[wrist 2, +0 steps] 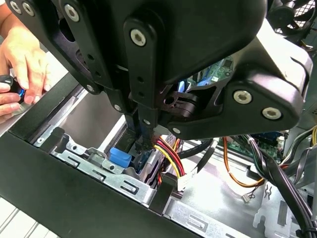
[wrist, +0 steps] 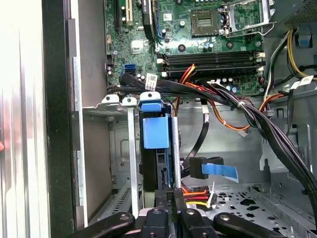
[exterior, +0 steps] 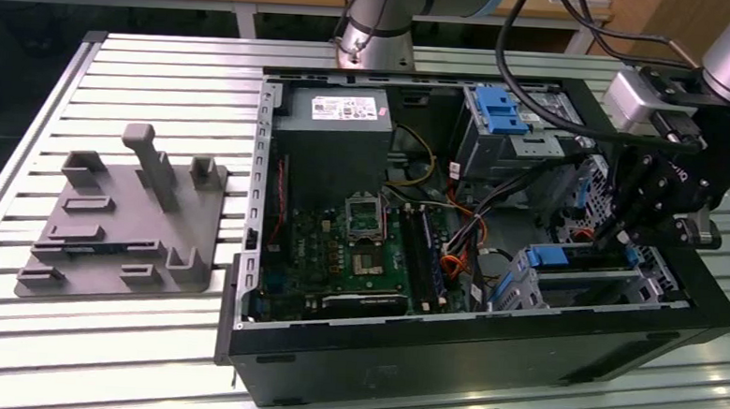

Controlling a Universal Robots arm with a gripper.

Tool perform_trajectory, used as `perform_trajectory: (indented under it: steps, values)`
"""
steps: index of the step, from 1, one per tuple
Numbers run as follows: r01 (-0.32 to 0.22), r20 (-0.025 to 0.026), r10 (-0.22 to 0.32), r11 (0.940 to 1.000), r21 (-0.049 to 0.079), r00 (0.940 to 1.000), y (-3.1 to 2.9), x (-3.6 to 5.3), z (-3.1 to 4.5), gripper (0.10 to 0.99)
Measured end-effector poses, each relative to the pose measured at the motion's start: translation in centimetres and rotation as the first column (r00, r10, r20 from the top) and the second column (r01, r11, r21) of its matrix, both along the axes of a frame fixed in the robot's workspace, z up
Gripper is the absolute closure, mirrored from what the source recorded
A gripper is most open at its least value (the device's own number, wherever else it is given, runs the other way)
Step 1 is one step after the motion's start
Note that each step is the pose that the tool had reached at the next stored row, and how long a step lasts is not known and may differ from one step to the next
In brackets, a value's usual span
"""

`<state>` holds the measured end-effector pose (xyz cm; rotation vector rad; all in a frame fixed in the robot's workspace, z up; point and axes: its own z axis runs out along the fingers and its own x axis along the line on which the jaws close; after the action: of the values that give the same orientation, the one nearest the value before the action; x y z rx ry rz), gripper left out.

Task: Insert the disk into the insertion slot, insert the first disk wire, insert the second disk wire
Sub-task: 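Insert the first disk wire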

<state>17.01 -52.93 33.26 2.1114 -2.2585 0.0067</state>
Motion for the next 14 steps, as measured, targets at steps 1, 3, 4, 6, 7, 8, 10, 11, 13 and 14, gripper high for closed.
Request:
perform_trajectory:
  steps: [1, 3, 4, 6, 7, 8, 10, 11, 13, 14]
  values:
    - [0.0, 0.0, 0.0, 1.0, 0.0, 1.0, 0.0, 0.0, -0.04, 0.922]
    - [0.0, 0.0, 0.0, 1.0, 0.0, 1.0, 0.0, 0.01, -0.12, 0.922]
    - [0.0, 0.0, 0.0, 1.0, 0.0, 1.0, 0.0, 0.02, -0.16, 0.922]
    - [-0.001, 0.0, 0.001, 1.0, 0.0, 1.0, 0.0, 0.04, -0.23, 0.922]
    - [-0.001, 0.0, 0.001, 1.0, 0.0, 1.0, 0.0, 0.04, -0.26, 0.922]
    - [-0.001, 0.0, 0.001, 1.0, 0.0, 1.0, 0.0, 0.05, -0.31, 0.922]
    - [-0.001, 0.0, 0.001, 1.0, 0.0, 1.0, 0.0, 0.06, -0.44, 0.922]
    - [-0.002, 0.0001, 0.002, 1.0, 0.0, 1.0, -0.01, 0.06, -0.51, 0.922]
    - [-0.002, 0.0, 0.002, 1.0, -0.001, 1.0, -0.05, 0.07, -0.64, 0.922]
    - [-0.002, 0.0, 0.002, 1.0, -0.001, 1.0, -0.06, 0.07, -0.67, 0.922]
